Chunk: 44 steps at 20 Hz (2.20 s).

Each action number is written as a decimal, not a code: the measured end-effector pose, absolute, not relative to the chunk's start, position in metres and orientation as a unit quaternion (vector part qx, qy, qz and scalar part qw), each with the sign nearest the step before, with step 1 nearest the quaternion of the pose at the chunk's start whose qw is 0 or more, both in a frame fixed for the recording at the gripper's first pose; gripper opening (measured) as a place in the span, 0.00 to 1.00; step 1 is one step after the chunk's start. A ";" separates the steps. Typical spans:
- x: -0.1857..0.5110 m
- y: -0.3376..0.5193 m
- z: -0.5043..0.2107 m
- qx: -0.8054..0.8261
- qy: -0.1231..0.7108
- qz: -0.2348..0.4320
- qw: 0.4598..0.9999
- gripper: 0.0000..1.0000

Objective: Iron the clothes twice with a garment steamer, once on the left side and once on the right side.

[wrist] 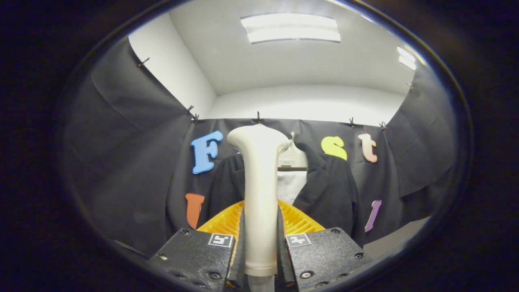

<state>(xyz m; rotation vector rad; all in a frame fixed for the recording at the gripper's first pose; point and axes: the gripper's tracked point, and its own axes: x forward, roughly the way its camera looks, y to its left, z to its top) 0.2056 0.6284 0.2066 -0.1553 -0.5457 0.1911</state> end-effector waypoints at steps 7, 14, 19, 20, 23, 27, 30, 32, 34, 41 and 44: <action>0.250 0.652 0.213 -0.098 -0.256 0.068 0.959 0.34; 0.251 0.647 0.175 -0.115 -0.227 0.070 0.965 0.34; 0.252 0.633 0.146 -0.123 -0.200 0.066 0.970 0.34; 0.252 0.628 0.140 -0.121 -0.190 0.063 0.972 0.34; 0.249 0.617 0.124 -0.109 -0.166 0.058 0.978 0.34; 0.243 0.607 0.105 -0.109 -0.144 0.054 0.982 0.34; 0.237 0.600 0.092 -0.107 -0.133 0.049 0.984 0.34; 0.235 0.596 0.084 -0.107 -0.126 0.046 0.985 0.34; 0.235 0.590 0.074 -0.108 -0.116 0.041 0.987 0.34; 0.233 0.578 0.035 -0.123 -0.079 0.032 0.989 0.34; 0.229 0.573 0.017 -0.126 -0.062 0.027 0.990 0.34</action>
